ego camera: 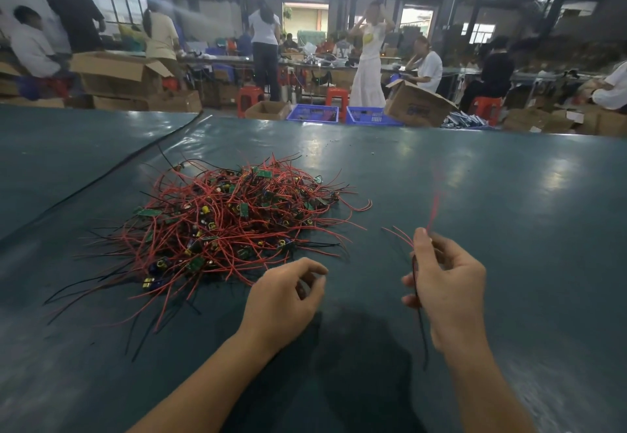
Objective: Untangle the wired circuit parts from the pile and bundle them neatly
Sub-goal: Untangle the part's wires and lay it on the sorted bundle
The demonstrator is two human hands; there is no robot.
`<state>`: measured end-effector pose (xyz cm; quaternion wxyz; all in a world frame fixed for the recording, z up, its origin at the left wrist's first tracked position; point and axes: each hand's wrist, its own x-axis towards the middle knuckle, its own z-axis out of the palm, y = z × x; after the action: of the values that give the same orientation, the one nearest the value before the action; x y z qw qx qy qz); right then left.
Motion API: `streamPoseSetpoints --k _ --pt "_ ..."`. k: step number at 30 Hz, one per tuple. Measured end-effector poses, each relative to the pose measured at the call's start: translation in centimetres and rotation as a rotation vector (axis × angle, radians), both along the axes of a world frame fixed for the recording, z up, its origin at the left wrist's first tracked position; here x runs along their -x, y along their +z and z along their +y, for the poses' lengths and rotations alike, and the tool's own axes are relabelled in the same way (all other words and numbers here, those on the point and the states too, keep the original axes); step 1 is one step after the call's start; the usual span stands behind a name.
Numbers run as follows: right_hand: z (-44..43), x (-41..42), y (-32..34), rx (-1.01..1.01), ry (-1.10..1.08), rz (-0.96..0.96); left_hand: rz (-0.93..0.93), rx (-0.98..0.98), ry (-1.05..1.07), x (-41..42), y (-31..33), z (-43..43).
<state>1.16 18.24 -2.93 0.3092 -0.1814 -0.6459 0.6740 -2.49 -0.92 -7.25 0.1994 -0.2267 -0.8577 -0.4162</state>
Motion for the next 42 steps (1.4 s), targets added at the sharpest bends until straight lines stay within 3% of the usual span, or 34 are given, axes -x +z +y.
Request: streamPoseSetpoints --k 2,4,7,10,14,18,21,26,33,38,42 --pt "0.3 -0.1 -0.4 -0.233 -0.062 -0.040 0.175 0.158 0.086 0.6 0.3 -0.7" --pt "0.7 0.0 -0.8 -0.444 -0.146 -0.093 0.234 0.270 0.172 1.5 0.3 -1.4" --pt "1.3 0.1 -0.9 -0.626 -0.272 -0.254 0.045 0.423 0.277 2.5 -0.4 -2.1" --pt "1.6 0.2 -1.2 -0.710 -0.235 -0.429 -0.140 0.505 0.308 3.3 -1.2 -2.6" --pt "0.7 -0.1 -1.8 -0.897 -0.172 -0.489 -0.119 0.528 0.341 3.6 -1.5 -2.6" --pt "-0.9 0.2 -2.4 -0.678 0.020 -0.291 -0.066 0.490 0.363 3.5 -1.5 -2.6" --pt "-2.0 0.6 -3.2 -0.575 0.179 -0.302 -0.032 0.446 0.364 3.3 -1.4 -2.6" --pt "-0.9 1.4 -4.1 -0.665 0.094 -0.358 0.038 0.480 0.367 2.7 -1.2 -2.4" --pt "0.3 1.7 -4.2 -0.579 -0.003 -0.256 0.306 0.295 0.297 2.0 -0.7 -1.8" --pt "-3.5 0.5 -3.3 -0.327 0.201 -0.104 0.469 0.235 0.191 1.2 -0.4 -0.9" --pt "-5.5 -0.4 -1.8 0.193 0.337 -0.040 0.524 0.210 0.173 0.8 -0.1 -0.7"
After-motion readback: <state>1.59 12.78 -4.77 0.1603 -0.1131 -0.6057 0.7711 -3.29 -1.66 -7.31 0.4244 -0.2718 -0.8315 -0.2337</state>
